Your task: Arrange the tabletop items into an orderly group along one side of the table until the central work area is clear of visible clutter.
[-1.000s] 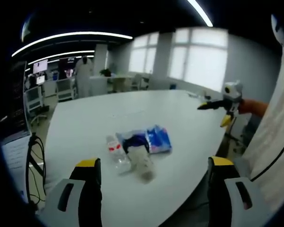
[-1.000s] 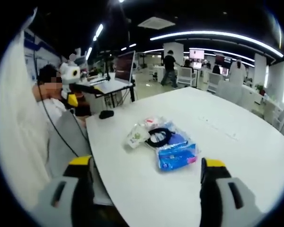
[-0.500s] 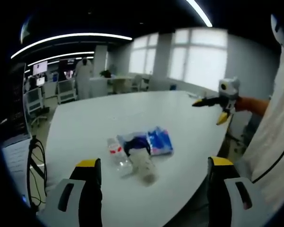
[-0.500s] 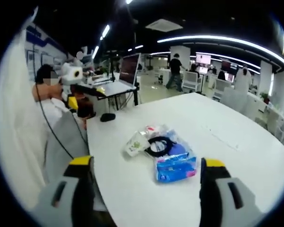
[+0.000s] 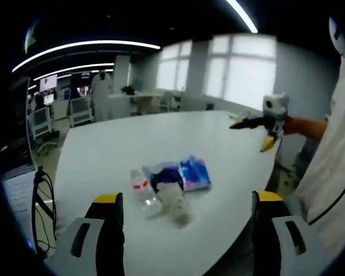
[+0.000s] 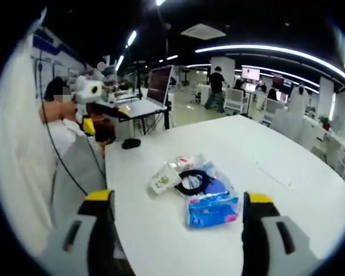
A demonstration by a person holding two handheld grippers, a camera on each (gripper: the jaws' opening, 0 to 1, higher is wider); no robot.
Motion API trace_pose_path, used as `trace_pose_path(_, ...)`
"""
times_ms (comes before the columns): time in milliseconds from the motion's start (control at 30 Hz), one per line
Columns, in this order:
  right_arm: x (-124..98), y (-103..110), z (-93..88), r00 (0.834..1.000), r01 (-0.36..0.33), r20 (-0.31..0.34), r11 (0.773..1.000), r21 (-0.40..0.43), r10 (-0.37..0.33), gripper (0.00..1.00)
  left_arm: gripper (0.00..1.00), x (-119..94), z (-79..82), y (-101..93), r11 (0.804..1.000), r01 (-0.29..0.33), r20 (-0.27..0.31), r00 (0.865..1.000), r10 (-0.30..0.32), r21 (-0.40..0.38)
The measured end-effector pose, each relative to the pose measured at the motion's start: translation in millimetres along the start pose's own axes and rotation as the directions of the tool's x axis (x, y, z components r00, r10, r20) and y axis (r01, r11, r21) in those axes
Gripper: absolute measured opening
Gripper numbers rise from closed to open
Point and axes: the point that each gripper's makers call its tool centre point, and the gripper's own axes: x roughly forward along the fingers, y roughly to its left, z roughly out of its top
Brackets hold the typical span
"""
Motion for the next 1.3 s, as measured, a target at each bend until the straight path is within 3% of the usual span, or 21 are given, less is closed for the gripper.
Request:
trace_pose_path(733, 8, -13, 8.6, 1.0, -0.008, 0.012, 1.0, -0.012, 0.008, 0.9, 0.89, 17, 6.6, 0.8, 1.0, 0.011, 0.01, 1.0, -0.011, 0.002)
trace_pose_path(1300, 37, -5, 26.5, 0.998, -0.068, 0.012, 0.996, -0.051, 0.069, 0.89, 0.89, 21, 6.3, 5.0, 1.0, 0.012, 0.02, 1.0, -0.012, -0.008)
